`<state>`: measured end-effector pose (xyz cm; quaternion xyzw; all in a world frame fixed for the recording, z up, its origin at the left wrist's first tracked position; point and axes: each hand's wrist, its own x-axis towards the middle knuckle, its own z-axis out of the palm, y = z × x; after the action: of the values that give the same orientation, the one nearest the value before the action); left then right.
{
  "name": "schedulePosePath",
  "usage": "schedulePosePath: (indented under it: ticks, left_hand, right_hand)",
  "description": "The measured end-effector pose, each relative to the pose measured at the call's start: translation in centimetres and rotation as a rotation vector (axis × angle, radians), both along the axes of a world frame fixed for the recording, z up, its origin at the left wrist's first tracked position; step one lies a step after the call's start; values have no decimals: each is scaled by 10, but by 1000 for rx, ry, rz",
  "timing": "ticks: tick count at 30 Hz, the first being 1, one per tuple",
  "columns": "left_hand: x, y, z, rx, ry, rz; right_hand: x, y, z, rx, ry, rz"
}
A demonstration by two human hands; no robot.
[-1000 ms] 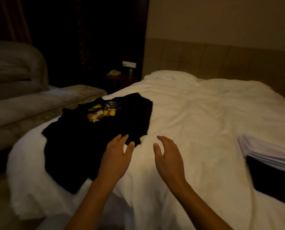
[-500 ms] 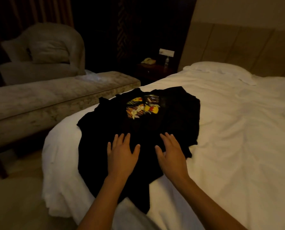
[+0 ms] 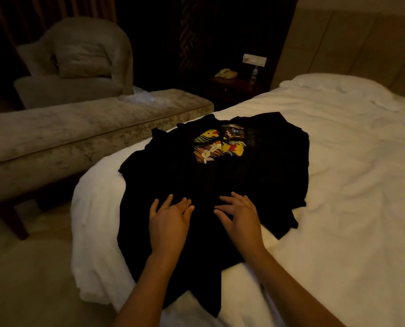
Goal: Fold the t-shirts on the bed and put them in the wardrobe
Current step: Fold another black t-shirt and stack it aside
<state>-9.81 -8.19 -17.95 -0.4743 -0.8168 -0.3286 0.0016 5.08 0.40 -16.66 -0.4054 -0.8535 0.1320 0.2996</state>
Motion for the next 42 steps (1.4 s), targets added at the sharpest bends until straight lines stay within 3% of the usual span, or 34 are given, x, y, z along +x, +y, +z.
schedulePosePath:
  ticks: [3, 8, 11, 14, 16, 18, 22, 24, 28, 31, 35, 37, 39, 42]
  left_hand:
    - [7, -6, 7, 127, -66, -41]
    - [29, -18, 26, 301, -270, -252]
    - [48, -26, 36, 392, -477, -447]
    - [63, -34, 42, 348, -643, -701]
    - [65, -39, 42, 286, -695, -788]
    - [63, -44, 39, 262, -682, -753]
    - [52, -46, 32, 424, -384, -350]
    - [43, -39, 28, 372, -180, -184]
    - [43, -22, 24, -47, -138, -122]
    - [65, -18, 27, -25, -59, -181]
    - [86, -25, 32, 71, -340, -304]
    - [93, -34, 37, 185, -517, -320]
    - [97, -47, 41, 249, -668, -383]
    - [98, -69, 49, 154, -848, -550]
  right_hand:
    - [8, -12, 1, -6, 105, -6]
    - [31, -40, 20, -227, 500, -66]
    - [34, -50, 36, -341, 685, -41]
    - [30, -46, 50, -578, 834, 9]
    - [26, -40, 56, -706, 744, -44]
    - [25, -35, 53, -692, 514, -149]
    - [31, -31, 37, -453, 156, -157]
    - [40, -34, 35, -381, 84, -127]
    - [68, -41, 34, -350, 60, -147]
    - [93, -46, 37, -311, 62, -269]
    - [115, -55, 42, -328, 149, -414]
    - [118, -62, 46, -207, 137, -445]
    - [114, -71, 52, -21, 156, -405]
    - [98, -84, 59, -98, 284, -253]
